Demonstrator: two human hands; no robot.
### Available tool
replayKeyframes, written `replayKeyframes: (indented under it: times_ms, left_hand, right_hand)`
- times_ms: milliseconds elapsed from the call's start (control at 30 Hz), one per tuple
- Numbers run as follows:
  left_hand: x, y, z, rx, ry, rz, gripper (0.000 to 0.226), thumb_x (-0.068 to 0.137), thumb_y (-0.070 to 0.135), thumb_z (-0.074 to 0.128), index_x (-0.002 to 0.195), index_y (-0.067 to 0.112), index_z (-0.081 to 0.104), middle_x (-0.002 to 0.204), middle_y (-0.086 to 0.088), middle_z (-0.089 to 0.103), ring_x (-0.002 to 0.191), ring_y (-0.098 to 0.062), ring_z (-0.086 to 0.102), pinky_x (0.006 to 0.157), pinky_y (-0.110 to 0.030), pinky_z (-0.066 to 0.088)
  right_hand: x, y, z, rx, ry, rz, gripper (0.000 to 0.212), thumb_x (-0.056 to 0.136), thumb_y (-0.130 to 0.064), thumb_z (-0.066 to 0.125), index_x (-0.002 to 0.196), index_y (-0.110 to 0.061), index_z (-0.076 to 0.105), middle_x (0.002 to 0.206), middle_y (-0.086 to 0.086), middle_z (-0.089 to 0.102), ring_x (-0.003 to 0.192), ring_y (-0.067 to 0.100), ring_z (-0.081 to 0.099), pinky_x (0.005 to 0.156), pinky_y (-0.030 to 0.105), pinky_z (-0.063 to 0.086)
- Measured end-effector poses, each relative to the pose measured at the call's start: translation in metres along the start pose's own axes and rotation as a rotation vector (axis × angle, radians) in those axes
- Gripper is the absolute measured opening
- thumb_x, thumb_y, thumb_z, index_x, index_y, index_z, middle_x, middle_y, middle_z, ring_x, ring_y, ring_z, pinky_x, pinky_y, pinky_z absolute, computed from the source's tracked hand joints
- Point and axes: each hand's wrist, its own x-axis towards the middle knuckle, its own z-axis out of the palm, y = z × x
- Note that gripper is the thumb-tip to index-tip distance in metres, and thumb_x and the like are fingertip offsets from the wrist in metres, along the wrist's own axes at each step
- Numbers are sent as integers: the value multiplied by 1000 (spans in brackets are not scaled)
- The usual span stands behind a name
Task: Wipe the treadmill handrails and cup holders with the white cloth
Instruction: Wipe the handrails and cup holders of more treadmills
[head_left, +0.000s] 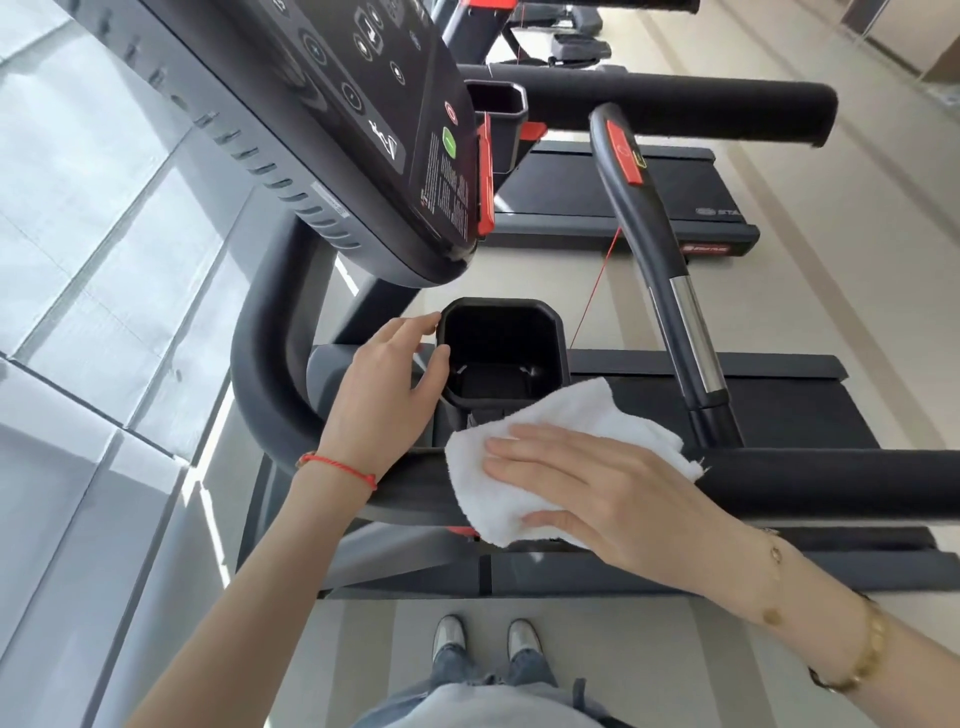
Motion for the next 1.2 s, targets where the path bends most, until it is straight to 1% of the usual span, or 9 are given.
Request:
replayKeyframes:
  times_ms: [133,233,333,433,533,667,767,967,1200]
  left_hand:
    - [2,-1,1,6,0,-1,36,96,29,53,130,19,58,115,5,63,84,-1,58,81,-6,38]
    - [2,-3,1,-4,0,-8,36,95,30,52,129,19,59,111,7,62,77,3,56,76,4,34]
    - [2,-4,2,-14,-1,-13,37,95,32,52,130,20,58,114,8,62,89,-3,59,81,-2,35]
    - [3,-4,3,-13,-1,-17,36,96,30,52,130,20,58,115,7,62,96,-8,60,85,-14,40]
    - [5,-3,2,-25,2,-15,36,95,28,53,130,18,59,113,6,63,94,-7,59,82,-6,37]
    - [4,-2,0,-19,-3,-15,35,97,23,51,131,17,58,117,4,63,90,-4,57,78,5,32]
    - [3,-1,0,-11,-3,-16,34,98,19,49,131,16,58,119,1,63,88,-3,56,79,6,28]
    - [2,1,-2,-4,-7,-14,35,97,22,52,131,17,58,114,5,64,90,1,53,82,6,27]
    - [2,2,-1,-12,0,-14,34,96,23,52,130,18,57,112,7,62,93,8,43,82,7,28]
  right_hand:
    - [20,-13,11,-74,24,-48,40,103,-32,43,137,-14,53,143,0,52,136,14,44,109,31,41]
    - [16,-11,1,188,62,41,36,102,-28,45,133,-14,57,136,-5,58,129,6,50,106,23,41]
    - [7,3,-21,638,246,401,28,102,-30,48,127,-25,59,101,-26,67,91,-9,62,75,5,43]
    - [18,22,-33,647,456,562,29,99,-40,45,123,-30,57,94,-20,67,82,-1,62,67,9,43]
    - [46,27,-27,391,241,459,33,102,-38,42,131,-25,52,115,-22,58,102,-9,53,82,10,38]
    - [79,24,-1,103,-266,386,36,101,-44,36,122,-20,54,114,-7,61,106,14,54,88,33,38]
    - [79,27,-2,123,-257,329,33,100,-43,37,105,-16,55,92,-7,57,88,13,50,73,31,32]
    - [59,46,-17,106,-264,241,38,98,-46,40,115,-18,60,104,-3,63,100,15,51,88,28,34]
    - [77,36,3,150,-157,241,29,99,-44,42,84,-20,47,69,-11,44,69,11,43,60,27,24]
